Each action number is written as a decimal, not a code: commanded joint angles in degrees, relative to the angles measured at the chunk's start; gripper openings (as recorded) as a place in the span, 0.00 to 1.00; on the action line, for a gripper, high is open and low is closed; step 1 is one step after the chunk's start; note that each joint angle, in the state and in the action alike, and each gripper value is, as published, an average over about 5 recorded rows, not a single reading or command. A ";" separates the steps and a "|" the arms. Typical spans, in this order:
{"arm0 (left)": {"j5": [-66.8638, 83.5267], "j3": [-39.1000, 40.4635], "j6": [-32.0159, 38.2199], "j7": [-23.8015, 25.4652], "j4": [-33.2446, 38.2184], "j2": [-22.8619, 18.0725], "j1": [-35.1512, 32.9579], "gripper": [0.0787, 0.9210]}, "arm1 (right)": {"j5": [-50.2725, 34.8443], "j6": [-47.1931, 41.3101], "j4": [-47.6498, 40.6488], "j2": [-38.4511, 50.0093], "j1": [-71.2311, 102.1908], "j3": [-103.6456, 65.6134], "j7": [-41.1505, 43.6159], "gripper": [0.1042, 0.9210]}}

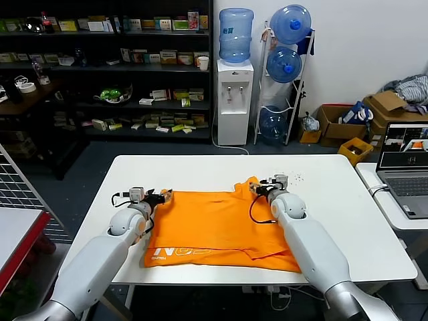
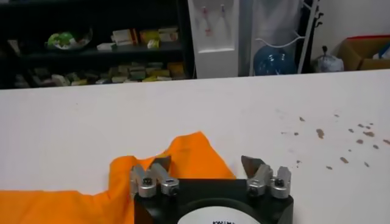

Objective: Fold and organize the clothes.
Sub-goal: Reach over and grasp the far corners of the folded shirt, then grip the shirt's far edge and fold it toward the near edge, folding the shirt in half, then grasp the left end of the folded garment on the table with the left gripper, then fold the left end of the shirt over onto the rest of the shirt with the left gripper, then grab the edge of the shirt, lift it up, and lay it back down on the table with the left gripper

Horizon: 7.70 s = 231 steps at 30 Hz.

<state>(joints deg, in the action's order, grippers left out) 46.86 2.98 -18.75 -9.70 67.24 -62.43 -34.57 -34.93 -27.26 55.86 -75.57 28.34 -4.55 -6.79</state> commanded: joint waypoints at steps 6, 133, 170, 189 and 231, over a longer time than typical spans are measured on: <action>0.21 1.36 -0.68 0.36 -2.10 -0.33 0.66 0.51 | -0.09 -1.07 -2.72 -0.95 -1.12 0.70 0.38 0.46; -11.43 -13.36 10.35 -8.01 35.93 2.05 -37.96 0.06 | -7.41 0.53 56.85 19.55 46.82 -15.01 -8.17 0.88; 13.36 -21.65 2.44 -15.76 41.36 19.92 -37.46 0.06 | -4.49 2.37 53.83 15.74 43.64 -11.62 -7.40 0.88; 19.34 -0.62 -2.15 -32.30 44.50 2.88 -20.55 0.06 | -2.54 1.84 54.17 13.31 45.89 -12.75 -8.10 0.88; 10.24 -18.10 8.51 1.91 25.79 21.47 -35.62 0.88 | -2.58 1.86 54.32 13.21 45.27 -11.22 -7.91 0.88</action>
<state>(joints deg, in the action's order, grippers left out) 62.18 -11.97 -15.08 -23.00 103.65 -45.41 -66.86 -37.47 -25.30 110.01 -62.41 73.64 -15.80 -14.50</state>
